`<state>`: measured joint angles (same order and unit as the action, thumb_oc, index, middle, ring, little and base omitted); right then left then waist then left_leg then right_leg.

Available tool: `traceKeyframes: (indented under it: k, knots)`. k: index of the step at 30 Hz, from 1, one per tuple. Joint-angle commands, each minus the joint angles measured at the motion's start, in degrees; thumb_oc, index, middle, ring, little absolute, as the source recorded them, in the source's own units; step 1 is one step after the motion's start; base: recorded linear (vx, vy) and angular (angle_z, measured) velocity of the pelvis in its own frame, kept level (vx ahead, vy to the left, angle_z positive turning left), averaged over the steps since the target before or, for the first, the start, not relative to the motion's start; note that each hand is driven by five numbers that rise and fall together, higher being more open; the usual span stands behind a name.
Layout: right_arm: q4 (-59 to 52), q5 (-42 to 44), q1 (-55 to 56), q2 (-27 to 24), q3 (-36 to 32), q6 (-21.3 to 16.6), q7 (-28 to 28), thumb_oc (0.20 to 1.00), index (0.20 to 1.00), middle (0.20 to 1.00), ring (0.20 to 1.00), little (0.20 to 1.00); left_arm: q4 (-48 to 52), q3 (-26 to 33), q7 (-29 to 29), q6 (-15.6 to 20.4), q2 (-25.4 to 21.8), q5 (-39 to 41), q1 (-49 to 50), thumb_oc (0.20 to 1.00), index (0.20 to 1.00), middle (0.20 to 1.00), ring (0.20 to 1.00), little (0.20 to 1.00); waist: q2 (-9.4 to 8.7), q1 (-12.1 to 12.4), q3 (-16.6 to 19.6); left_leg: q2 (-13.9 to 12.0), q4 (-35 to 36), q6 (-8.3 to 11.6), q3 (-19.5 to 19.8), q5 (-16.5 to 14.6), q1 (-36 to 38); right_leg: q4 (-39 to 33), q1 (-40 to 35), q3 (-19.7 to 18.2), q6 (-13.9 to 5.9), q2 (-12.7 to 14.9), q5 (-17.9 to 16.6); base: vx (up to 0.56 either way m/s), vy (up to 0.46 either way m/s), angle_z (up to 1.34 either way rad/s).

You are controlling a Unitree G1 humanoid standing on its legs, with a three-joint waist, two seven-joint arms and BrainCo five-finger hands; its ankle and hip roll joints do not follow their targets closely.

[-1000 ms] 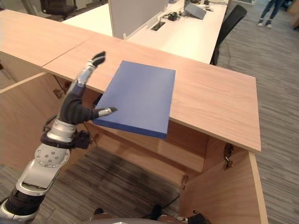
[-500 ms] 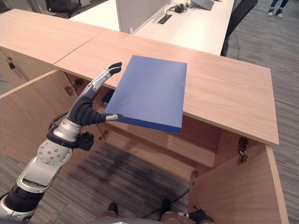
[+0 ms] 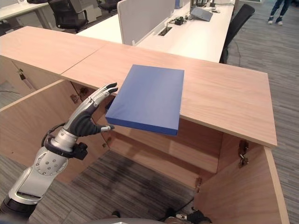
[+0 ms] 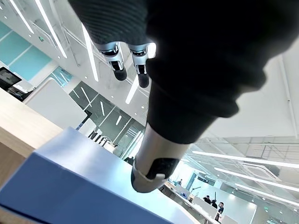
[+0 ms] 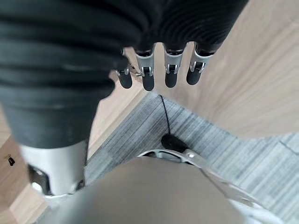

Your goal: Put the empty folder in the office cabinet

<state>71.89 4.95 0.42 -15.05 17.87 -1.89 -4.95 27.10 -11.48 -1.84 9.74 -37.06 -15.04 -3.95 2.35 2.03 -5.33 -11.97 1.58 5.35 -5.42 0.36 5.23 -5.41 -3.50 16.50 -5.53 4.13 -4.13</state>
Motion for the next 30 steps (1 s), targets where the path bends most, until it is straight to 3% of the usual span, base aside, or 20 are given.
traceKeyframes:
  k: [1, 21, 30]
  knots:
    - [1.44, -1.48, -2.09, 1.42, 1.68, -0.01, -0.06, 1.000, 1.000, 1.000, 1.000, 1.000, 1.08, -0.22, -2.35, 2.22, -2.44, -3.07, -2.28, 1.000, 1.000, 1.000, 1.000, 1.000, -4.05, -0.74, -1.05, -0.15, -2.02, 1.52, -0.85, -0.27, 0.29, 0.41, -3.87, 1.07, 1.44, -3.19, 6.30, -0.01, -0.012, -0.05]
    - [1.69, -1.55, -3.15, 0.25, 2.36, 0.04, -1.70, 1.000, 1.000, 1.000, 1.000, 1.000, -12.45, -13.93, -3.74, 1.61, -0.13, -15.23, -13.75, 1.000, 1.000, 1.000, 1.000, 1.000, -4.27, -2.15, -0.82, -0.84, -3.27, 1.96, -1.33, -0.61, 0.01, 0.41, -4.13, 0.43, 1.95, -3.57, 6.44, 0.00, -0.003, -0.01]
    - [2.34, -1.97, -3.25, 0.18, 2.89, 0.07, -2.14, 1.000, 1.000, 1.000, 1.000, 1.000, -16.03, -16.78, -6.24, 1.90, 0.87, -20.82, -17.24, 1.000, 1.000, 1.000, 1.000, 1.000, -4.20, -2.55, -0.76, -0.94, -3.63, 2.19, -1.36, -0.69, -0.14, 0.41, -4.31, 0.30, 2.11, -3.69, 6.44, 0.00, -0.002, -0.01]
